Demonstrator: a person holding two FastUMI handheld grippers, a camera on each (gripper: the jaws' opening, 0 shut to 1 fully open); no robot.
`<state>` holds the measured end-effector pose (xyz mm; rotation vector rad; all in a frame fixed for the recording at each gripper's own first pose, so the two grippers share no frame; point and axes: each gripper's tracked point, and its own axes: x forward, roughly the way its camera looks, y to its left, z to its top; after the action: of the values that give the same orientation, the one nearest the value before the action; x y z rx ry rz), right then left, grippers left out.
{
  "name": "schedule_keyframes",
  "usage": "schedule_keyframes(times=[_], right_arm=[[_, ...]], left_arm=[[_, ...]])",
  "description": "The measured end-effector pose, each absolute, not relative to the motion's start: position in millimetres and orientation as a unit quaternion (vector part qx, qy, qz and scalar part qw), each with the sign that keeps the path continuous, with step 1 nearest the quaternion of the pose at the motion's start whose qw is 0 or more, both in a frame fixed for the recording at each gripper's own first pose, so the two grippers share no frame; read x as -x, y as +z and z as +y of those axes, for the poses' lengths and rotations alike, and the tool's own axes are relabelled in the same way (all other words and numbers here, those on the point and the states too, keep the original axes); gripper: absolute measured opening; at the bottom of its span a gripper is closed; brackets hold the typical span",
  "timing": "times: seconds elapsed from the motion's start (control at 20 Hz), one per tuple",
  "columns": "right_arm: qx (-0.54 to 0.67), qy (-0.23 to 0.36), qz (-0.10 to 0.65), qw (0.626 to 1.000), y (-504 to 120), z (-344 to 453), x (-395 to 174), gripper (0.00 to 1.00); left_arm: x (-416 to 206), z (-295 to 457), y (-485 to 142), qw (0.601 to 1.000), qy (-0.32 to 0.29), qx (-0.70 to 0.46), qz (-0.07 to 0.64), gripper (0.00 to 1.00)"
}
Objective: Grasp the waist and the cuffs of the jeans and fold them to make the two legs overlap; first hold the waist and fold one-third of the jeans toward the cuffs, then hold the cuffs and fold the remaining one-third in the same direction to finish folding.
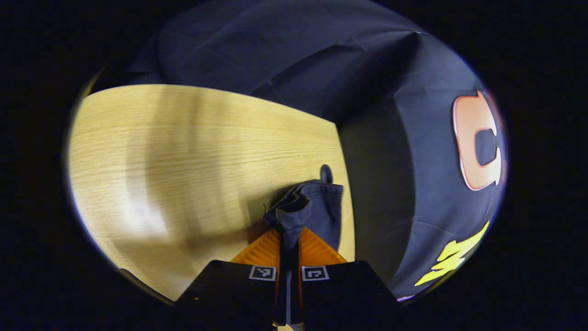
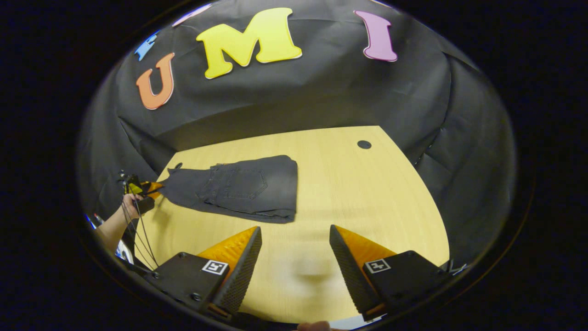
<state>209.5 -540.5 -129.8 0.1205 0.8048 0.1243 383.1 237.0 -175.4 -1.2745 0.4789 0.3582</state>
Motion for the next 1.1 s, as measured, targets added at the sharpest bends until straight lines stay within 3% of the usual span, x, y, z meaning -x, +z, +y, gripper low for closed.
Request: schedule_keyframes(times=[0.15,0.6,0.8,1.1], right_arm=[[-0.063,0.046,0.374,0.924,-127,-547,-207,0.94],[-0.085,0.015,0.350,0.933,-119,-569,-182,0.94],[-0.116,-0.026,0.344,0.931,-118,-592,-151,0.92],[-0.149,-0.086,0.346,0.922,-125,-629,-116,0.94]], left_arm=[[-396,213,-126,0.805,0.113,0.548,0.198,0.05],[-394,56,5,0.888,-0.052,0.428,0.158,0.05],[-384,-31,12,0.899,-0.107,0.385,0.177,0.05],[-363,-131,-34,0.911,-0.157,0.304,0.231,0.05]])
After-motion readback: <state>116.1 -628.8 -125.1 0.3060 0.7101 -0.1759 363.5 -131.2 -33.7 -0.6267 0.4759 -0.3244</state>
